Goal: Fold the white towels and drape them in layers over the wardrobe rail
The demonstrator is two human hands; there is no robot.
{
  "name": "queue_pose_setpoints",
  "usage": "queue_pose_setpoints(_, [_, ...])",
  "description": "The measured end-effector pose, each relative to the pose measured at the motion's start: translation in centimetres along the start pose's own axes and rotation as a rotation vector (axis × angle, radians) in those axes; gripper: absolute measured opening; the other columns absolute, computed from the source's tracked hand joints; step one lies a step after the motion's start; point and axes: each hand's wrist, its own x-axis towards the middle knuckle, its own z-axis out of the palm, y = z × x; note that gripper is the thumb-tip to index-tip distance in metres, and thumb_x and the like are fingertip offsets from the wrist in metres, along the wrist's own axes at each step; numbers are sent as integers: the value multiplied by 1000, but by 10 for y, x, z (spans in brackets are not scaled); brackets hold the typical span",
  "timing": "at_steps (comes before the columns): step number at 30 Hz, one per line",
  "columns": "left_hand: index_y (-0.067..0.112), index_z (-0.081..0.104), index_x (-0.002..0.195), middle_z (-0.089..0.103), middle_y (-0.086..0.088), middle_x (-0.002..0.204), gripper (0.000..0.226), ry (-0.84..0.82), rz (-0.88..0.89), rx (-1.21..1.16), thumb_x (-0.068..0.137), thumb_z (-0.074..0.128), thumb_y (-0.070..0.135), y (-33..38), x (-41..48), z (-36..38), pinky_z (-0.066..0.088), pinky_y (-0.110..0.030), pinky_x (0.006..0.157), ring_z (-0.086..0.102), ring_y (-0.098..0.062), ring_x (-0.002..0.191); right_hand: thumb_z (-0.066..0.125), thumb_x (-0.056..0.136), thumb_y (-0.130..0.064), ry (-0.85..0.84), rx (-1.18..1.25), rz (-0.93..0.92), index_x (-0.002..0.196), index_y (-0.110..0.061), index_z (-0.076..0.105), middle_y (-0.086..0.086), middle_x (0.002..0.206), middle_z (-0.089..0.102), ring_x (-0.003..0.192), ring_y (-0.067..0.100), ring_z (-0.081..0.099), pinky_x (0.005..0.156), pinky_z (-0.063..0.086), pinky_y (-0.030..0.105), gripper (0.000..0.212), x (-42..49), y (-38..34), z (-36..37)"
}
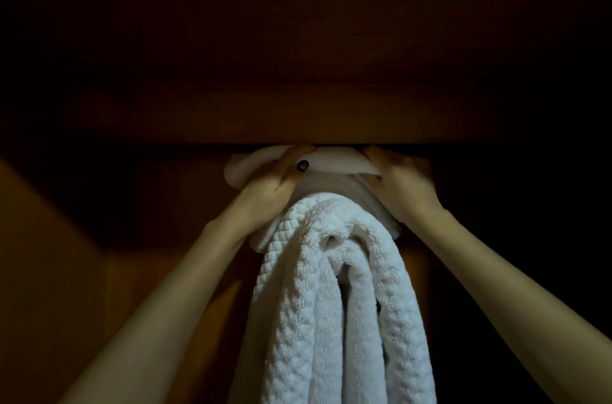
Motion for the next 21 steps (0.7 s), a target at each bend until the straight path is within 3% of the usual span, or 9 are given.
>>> queue_pose_setpoints(5, [42, 43, 126, 49, 9, 116, 32, -40, -81, -126, 104, 38, 19, 3, 1, 2, 38, -4, 82, 52, 15, 98, 59, 84, -24, 70, -41, -26, 79, -9, 65, 4, 59, 60, 43, 26, 55, 43, 33, 24, 17, 1, 4, 4])
queue_pose_setpoints(6, [35, 47, 129, 57, 3, 126, 32, -44, -116, -136, 104, 39, 16, 3, 0, 1, 40, -6, 87, 51, 16, 105, 68, 80, -20, 40, -52, -26, 78, -9, 65, 5, 59, 60, 43, 27, 56, 44, 33, 24, 12, 0, 5, 4])
queue_pose_setpoints(7, [26, 50, 133, 43, 0, 139, 32, -39, -156, -140, 104, 39, 16, 1, 1, 0, 40, -13, 95, 52, 9, 113, 77, 75, -15, -1, -74, -20, 78, -8, 64, 6, 60, 61, 43, 27, 57, 46, 31, 23, 15, 1, 6, 4])
queue_pose_setpoints(8, [24, 49, 135, 56, -2, 133, 33, -32, -216, -143, 104, 40, 20, -2, 4, 0, 36, -20, 105, 50, -1, 123, 81, 72, -13, -58, -88, -9, 79, -8, 64, 8, 62, 62, 46, 28, 58, 48, 30, 24, 19, 1, 7, 4])
queue_pose_setpoints(10, [37, 49, 134, 52, 6, 137, 32, -47, -234, -122, 104, 37, 32, -7, 10, 0, 31, -26, 112, 44, -11, 133, 72, 83, -15, -210, -76, 66, 89, -6, 64, 14, 75, 66, 61, 33, 64, 56, 31, 28, 13, 7, 10, 5])
queue_pose_setpoints(12, [44, 46, 131, 51, 6, 139, 31, -58, -219, -103, 104, 38, 32, -6, 11, 0, 32, -21, 111, 45, -8, 131, 55, 96, -21, -377, 32, 155, 100, -7, 64, 15, 90, 67, 79, 33, 64, 63, 34, 30, 17, 13, 14, 6])
queue_pose_setpoints(14, [29, 39, 140, 45, -3, 146, 37, -41, -306, -187, 103, 41, 25, -7, 8, 3, 28, -13, 108, 40, -11, 134, 53, 99, -23, -460, 271, 267, 107, -9, 65, 10, 98, 67, 89, 26, 64, 68, 40, 30, 21, 13, 17, 4])
queue_pose_setpoints(18, [18, 47, 140, 45, 7, 140, 40, 27, -388, -326, 103, 43, 31, -2, 7, 3, 28, -16, 104, 39, -9, 133, 53, 100, -28, -359, 550, 347, 129, -12, 60, -2, 117, 64, 106, 11, 59, 88, 42, 20, 34, -5, 7, 0])
queue_pose_setpoints(21, [19, 63, 115, 63, 13, 110, 24, 192, -319, -396, 103, 43, 22, 3, 6, 4, 44, -9, 86, 60, 3, 101, 52, 98, -29, -175, 452, 280, 123, -10, 65, 4, 108, 71, 93, 17, 67, 78, 49, 27, 34, -14, 1, 6])
